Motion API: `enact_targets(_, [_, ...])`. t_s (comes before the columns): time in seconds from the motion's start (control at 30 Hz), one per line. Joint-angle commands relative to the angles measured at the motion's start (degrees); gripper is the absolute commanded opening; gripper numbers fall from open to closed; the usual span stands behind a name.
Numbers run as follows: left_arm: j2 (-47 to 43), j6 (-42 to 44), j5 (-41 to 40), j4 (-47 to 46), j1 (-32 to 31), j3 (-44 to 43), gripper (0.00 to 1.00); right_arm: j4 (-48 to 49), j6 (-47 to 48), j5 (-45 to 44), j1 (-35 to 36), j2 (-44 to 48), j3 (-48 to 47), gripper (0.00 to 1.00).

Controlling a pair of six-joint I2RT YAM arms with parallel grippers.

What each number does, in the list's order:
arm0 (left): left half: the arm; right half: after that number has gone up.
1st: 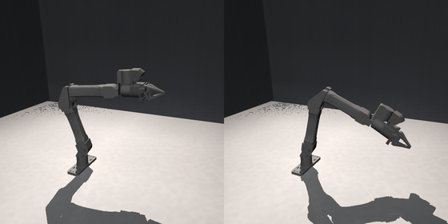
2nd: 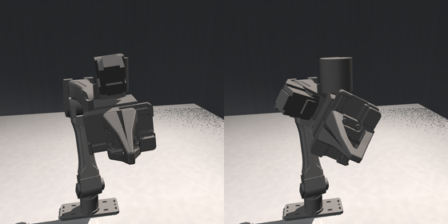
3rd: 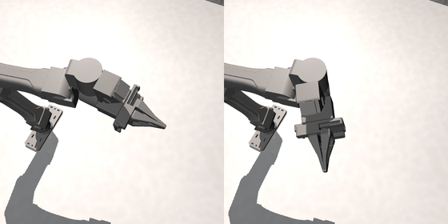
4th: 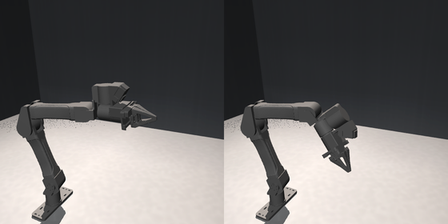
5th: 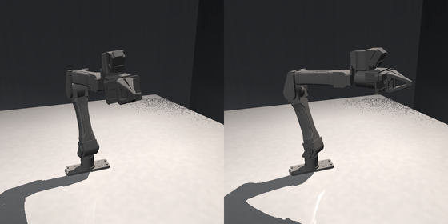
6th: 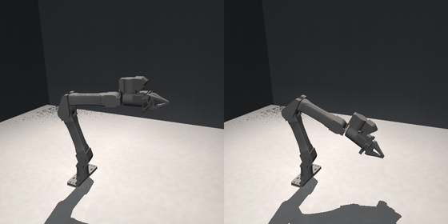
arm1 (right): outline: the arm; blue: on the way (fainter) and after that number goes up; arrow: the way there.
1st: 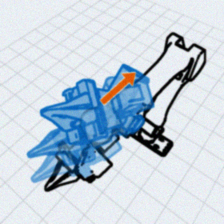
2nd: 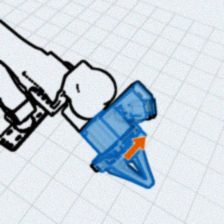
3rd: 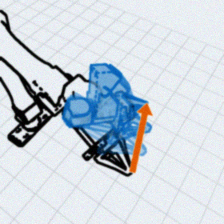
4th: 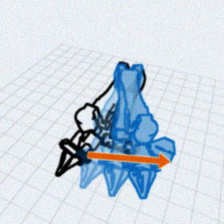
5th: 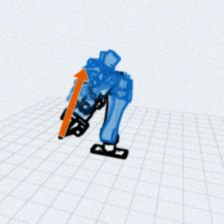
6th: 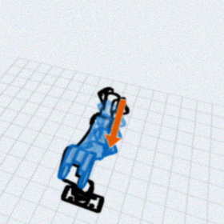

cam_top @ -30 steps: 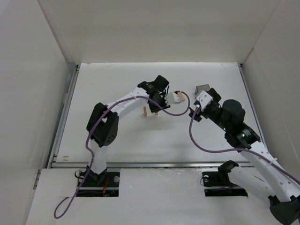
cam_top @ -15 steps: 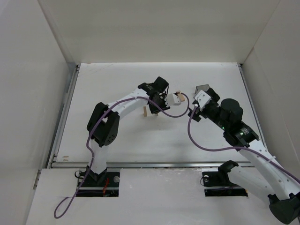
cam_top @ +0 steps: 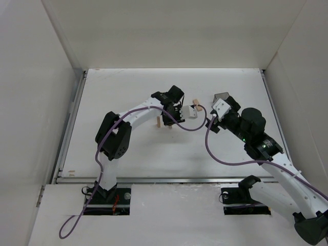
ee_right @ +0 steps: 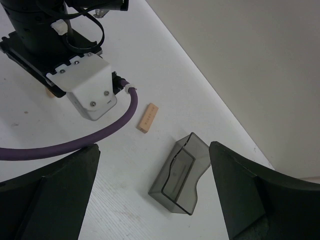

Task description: Build the wood block tower

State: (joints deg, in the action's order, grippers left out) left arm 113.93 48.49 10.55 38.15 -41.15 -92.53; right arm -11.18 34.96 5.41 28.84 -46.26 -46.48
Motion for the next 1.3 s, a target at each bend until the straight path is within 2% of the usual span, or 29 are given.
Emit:
enact_targets(0.0, [0.0, 2.9, 2.1, 1.6, -1.0, 0.9, 0.22, 3.9, -0.2, 1.0, -0.2, 0.2, -2.3, 0.96])
enact_targets(0.23, [0.0, 3.5, 2.1, 1.1, -1.6, 1.5, 0.28, 3.9, -0.2, 1.0, -0.2, 0.2, -2.3, 0.96])
enact_targets(0.6, [0.0, 3.5, 2.1, 1.0, -1.6, 2.0, 0.49, 3.9, -0.2, 1.0, -0.7, 0.2, -1.8, 0.96])
enact_targets(1.07, [0.0, 3.5, 0.4, 0.5, -1.6, 0.9, 0.54, 3.9, -0.2, 1.5, -0.7, -0.3, -1.8, 0.96])
enact_targets(1.23, [0.0, 3.5, 3.1, 2.0, -0.5, -3.6, 0.59, 3.9, -0.2, 2.1, -0.7, -0.8, -1.8, 0.96])
enact_targets(1.27, [-0.5, 3.5, 4.3, 3.4, -0.5, -4.2, 0.64, 3.9, -0.2, 2.1, -0.7, -0.8, -2.3, 0.96])
